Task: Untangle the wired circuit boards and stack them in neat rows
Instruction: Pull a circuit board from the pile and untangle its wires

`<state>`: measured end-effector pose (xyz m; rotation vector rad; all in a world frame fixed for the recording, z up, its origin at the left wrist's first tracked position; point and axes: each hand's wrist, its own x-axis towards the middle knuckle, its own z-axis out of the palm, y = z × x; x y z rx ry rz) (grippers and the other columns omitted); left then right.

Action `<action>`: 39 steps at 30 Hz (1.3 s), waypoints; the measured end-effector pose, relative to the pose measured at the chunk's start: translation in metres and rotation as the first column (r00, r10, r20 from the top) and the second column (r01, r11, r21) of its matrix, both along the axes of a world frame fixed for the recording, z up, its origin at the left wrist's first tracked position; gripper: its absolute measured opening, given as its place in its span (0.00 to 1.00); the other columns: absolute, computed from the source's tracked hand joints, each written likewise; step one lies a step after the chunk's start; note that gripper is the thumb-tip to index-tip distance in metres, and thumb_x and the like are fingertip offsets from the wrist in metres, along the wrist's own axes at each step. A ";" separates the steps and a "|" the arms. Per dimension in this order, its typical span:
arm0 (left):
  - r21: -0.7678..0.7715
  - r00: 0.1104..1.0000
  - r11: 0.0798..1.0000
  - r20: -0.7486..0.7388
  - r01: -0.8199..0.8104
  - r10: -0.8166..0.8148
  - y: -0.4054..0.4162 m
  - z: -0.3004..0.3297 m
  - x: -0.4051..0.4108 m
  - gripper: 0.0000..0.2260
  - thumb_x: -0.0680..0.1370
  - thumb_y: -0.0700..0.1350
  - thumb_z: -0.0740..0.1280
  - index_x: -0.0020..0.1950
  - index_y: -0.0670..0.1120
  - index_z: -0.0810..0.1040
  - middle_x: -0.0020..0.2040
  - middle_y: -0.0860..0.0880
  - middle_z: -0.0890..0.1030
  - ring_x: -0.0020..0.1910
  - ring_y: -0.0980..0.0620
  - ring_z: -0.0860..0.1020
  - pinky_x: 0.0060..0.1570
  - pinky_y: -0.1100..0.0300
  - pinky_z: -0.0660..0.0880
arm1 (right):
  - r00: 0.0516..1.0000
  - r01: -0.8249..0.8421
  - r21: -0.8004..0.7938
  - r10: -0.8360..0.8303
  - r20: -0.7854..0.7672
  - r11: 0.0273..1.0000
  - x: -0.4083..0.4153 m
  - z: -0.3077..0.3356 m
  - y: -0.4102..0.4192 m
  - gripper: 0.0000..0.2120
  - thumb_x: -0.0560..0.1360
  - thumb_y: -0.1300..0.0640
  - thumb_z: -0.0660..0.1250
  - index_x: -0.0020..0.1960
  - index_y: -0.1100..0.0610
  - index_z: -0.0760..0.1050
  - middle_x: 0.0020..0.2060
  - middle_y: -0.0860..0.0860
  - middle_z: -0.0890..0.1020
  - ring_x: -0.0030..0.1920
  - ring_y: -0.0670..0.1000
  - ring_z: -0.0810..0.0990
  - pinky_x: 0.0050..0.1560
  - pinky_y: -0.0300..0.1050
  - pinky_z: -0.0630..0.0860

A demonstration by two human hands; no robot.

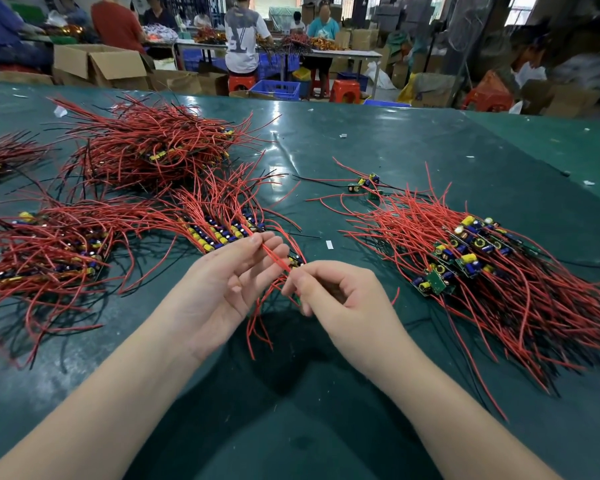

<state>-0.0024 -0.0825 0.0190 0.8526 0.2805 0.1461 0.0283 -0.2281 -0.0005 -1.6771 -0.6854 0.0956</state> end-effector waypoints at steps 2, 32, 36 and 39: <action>-0.046 0.999 0.999 -0.023 0.022 -0.023 0.000 0.000 -0.001 0.14 0.75 0.39 0.64 0.32 0.40 0.85 0.35 0.47 0.84 0.35 0.56 0.84 0.31 0.68 0.77 | 1.000 -0.028 0.013 0.028 -0.009 1.000 0.001 0.002 0.000 0.12 0.74 0.52 0.63 0.34 0.47 0.79 0.24 0.45 0.72 0.30 0.46 0.70 0.35 0.45 0.69; -0.040 0.980 0.983 -0.100 -0.177 0.172 0.018 0.004 0.003 0.18 0.79 0.38 0.64 0.31 0.39 0.84 0.34 0.48 0.84 0.32 0.58 0.83 0.28 0.70 0.76 | 0.993 -0.115 -0.223 0.116 -0.010 0.968 0.002 0.008 -0.008 0.04 0.74 0.55 0.71 0.42 0.50 0.85 0.40 0.42 0.86 0.42 0.40 0.81 0.48 0.37 0.76; -0.008 0.979 0.981 -0.063 -0.192 0.191 0.017 0.001 0.005 0.09 0.79 0.39 0.64 0.43 0.39 0.81 0.35 0.48 0.85 0.34 0.59 0.83 0.30 0.71 0.76 | 0.989 -0.144 -0.227 0.145 -0.011 0.963 -0.001 0.007 -0.007 0.04 0.74 0.59 0.71 0.41 0.52 0.83 0.39 0.47 0.86 0.42 0.47 0.84 0.50 0.42 0.79; 0.023 0.981 0.981 -0.031 -0.191 0.192 0.017 -0.001 0.006 0.08 0.80 0.40 0.63 0.46 0.40 0.80 0.36 0.49 0.85 0.35 0.59 0.83 0.31 0.70 0.77 | 0.987 -0.160 -0.236 0.152 -0.049 0.959 -0.003 0.007 -0.007 0.08 0.74 0.61 0.70 0.40 0.50 0.80 0.37 0.50 0.86 0.40 0.53 0.84 0.48 0.50 0.80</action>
